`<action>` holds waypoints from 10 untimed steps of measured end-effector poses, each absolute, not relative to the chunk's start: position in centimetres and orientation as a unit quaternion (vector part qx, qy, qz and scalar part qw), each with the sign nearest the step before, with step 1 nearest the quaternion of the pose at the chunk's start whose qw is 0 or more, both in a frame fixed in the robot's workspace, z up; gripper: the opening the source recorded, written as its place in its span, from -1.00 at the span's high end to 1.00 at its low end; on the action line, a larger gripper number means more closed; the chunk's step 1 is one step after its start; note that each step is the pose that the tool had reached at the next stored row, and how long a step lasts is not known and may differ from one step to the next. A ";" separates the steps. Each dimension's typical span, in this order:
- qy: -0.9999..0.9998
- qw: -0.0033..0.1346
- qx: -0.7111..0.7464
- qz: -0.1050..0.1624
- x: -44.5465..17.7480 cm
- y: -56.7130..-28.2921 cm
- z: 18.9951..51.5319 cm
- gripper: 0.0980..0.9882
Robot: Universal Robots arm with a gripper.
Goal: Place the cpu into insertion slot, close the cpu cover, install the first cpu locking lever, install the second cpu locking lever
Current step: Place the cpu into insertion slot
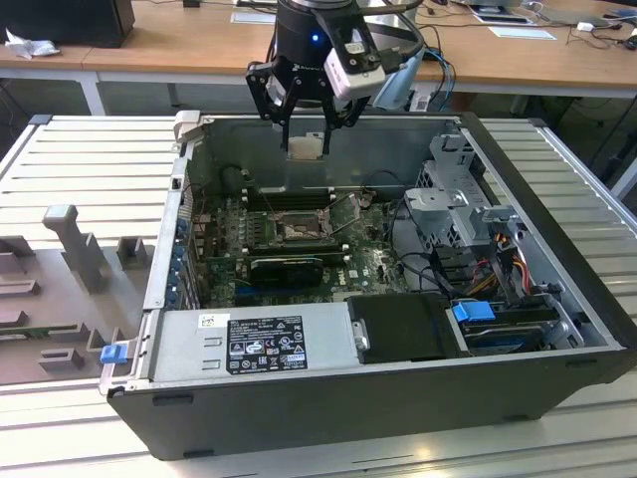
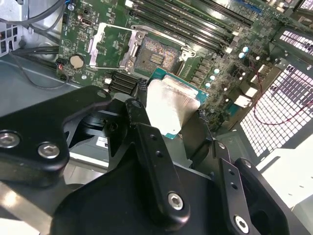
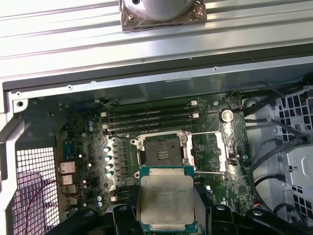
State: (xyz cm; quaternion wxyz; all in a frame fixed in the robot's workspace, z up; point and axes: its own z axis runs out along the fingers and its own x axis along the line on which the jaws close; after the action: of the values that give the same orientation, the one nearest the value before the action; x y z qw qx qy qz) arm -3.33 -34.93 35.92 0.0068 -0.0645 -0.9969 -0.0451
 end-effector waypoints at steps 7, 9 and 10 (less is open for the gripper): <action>-0.997 0.006 -0.070 -0.045 -3.3 -35.0 35.8 0.04; -0.997 0.007 -0.070 -0.045 -3.3 -35.0 35.7 0.04; -0.997 0.007 -0.070 -0.045 -3.3 -35.0 35.7 0.04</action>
State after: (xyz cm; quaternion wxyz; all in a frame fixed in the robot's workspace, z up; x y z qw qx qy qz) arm -3.33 -35.03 35.67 0.0065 -0.0698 -0.9965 -0.0451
